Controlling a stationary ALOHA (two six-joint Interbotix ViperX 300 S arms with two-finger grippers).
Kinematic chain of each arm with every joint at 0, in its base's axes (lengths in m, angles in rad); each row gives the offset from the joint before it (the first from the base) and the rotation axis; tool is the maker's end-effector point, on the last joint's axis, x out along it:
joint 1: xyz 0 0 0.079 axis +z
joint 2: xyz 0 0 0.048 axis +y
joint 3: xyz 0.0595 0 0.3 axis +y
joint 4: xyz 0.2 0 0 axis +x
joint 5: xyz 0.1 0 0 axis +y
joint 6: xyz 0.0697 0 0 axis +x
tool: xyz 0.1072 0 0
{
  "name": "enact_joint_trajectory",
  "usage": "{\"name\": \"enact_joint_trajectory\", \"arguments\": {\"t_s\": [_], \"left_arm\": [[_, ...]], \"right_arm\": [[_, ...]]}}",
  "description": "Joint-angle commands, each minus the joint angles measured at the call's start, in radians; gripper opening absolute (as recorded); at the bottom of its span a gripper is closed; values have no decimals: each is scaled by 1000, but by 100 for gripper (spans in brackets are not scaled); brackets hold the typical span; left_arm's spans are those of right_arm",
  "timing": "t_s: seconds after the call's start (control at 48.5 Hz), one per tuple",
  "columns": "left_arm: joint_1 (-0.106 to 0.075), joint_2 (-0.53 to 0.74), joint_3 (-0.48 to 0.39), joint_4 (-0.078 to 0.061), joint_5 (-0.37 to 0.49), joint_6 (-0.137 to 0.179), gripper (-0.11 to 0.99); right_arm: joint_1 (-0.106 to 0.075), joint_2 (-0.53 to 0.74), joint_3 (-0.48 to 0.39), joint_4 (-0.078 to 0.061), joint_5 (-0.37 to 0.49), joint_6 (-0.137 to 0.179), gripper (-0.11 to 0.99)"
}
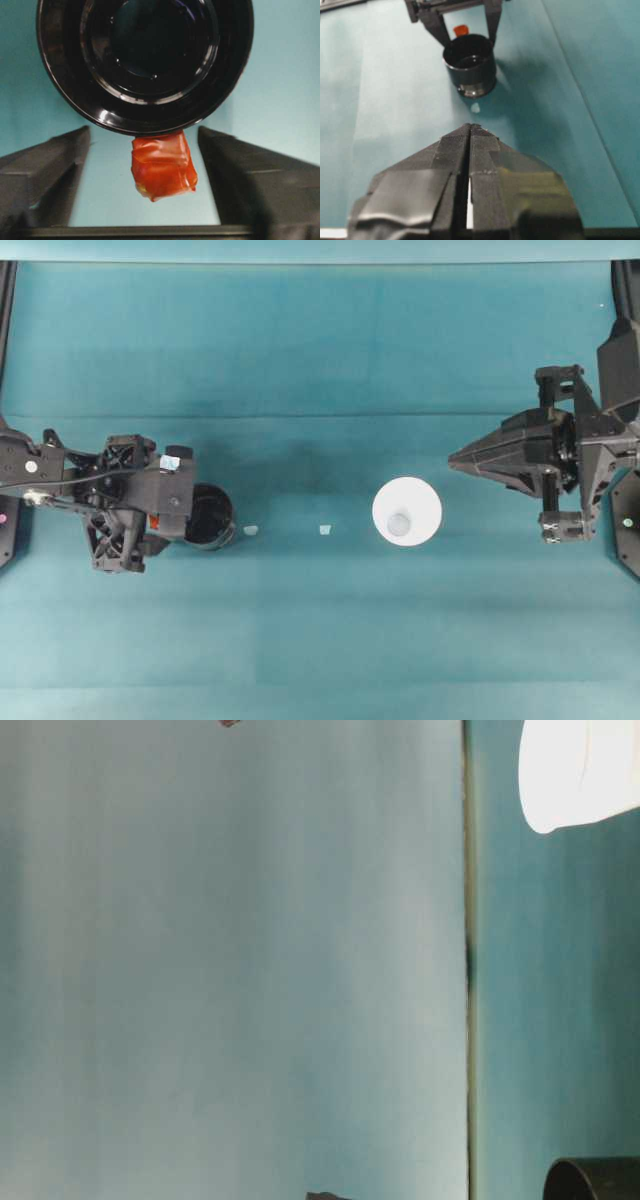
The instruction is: Put the paper cup into the moved red handle cup holder.
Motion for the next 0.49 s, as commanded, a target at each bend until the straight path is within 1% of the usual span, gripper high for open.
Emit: {"name": "enact_joint_trajectory", "arguments": {"t_s": [0.0,0.103,0.124,0.144,0.165,0.206,0.391,0.453,0.474], "left_arm": [[2,-6,-5,2,-6,0,68],[2,-6,-3,3,-6,8,35],[2,-6,-3,3,-6,9,30],[2,-6,-3,3,-6,11,26],[2,-6,-3,2,-5,12,26],[0,-6,-3,3,-6,14,26],[2,-6,-11,2,-6,15,26],[0,-8,-20,3,-6,15,26],[2,-11,-28,2,-5,17,26]], "right_arm": [[-2,-2,-20,3,-5,9,-10],[-2,-2,-20,2,-5,9,-10],[-2,-2,-20,3,-5,9,-10],[-2,-2,-21,2,-5,9,-10],[-2,-2,-21,3,-5,9,-10],[-2,-2,-20,3,-5,9,-10],[-2,-2,-20,3,-5,9,-10],[-2,-2,-20,3,-5,9,-10],[-2,-2,-20,3,-5,9,-10]]}}
